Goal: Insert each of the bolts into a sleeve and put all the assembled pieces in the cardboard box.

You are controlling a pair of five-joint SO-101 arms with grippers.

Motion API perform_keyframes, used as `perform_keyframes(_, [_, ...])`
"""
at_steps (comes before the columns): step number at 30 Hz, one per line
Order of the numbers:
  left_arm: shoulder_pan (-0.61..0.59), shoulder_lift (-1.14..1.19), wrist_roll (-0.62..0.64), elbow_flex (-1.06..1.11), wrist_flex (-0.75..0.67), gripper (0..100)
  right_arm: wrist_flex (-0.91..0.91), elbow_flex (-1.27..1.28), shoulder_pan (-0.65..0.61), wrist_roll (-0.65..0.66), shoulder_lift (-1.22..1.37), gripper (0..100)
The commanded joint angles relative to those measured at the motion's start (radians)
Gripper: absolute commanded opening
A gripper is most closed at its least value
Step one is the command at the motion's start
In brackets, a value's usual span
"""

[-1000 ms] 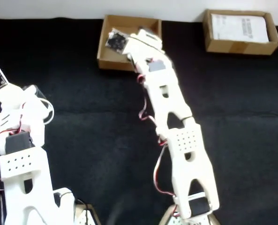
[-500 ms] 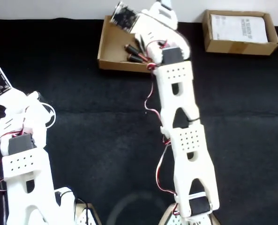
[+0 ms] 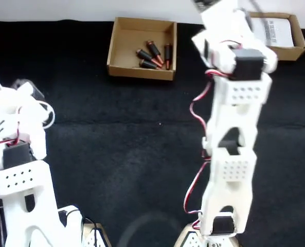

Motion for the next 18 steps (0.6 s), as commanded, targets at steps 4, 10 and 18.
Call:
perform_keyframes(4, [0.058, -0.222, -0.023, -0.124, 0.091, 1, 0.041, -0.113, 0.14, -0.206, -0.245, 32.0])
perform_keyframes(10, [0.239, -0.532, -0.218, -0.077, 0.21, 1, 0.042, -0.065, 0.205, -0.301, -0.417, 32.0])
perform_keyframes(18, [0.28, -0.895, -0.33, 0.17, 0.213, 1, 0.041, 0.587, 0.203, -0.371, -0.909, 32.0])
